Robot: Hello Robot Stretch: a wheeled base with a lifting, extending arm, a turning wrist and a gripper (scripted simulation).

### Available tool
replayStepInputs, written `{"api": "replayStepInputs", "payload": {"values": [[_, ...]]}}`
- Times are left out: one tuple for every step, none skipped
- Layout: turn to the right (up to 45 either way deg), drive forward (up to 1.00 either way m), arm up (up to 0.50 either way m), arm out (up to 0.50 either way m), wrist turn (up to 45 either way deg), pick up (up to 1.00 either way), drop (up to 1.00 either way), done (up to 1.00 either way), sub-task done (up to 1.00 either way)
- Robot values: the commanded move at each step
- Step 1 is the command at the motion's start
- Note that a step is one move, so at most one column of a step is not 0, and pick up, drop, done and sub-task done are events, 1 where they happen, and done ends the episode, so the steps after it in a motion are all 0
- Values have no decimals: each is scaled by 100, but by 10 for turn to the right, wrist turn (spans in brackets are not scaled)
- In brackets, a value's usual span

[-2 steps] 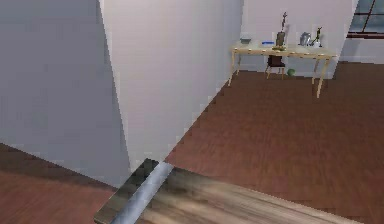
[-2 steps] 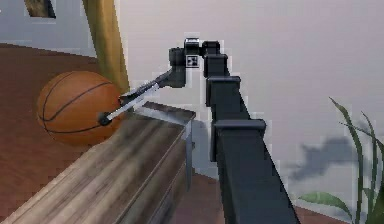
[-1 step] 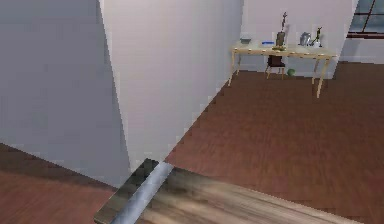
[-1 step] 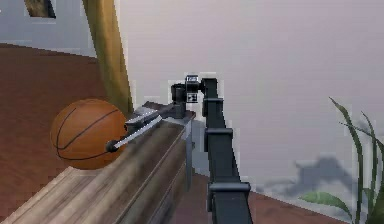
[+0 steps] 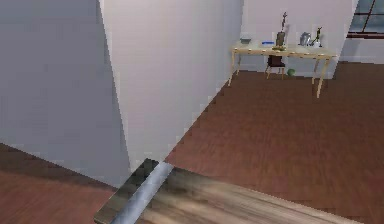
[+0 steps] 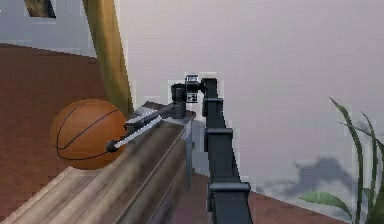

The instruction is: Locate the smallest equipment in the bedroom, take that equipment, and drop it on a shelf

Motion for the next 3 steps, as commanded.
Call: {"api": "replayStepInputs", "payload": {"values": [[0, 0, 0, 0, 0, 0, 100, 0, 0], [0, 0, 10, 0, 0, 0, 0, 0, 0], [0, 0, 0, -8, 0, 0, 0, 0, 0]]}}
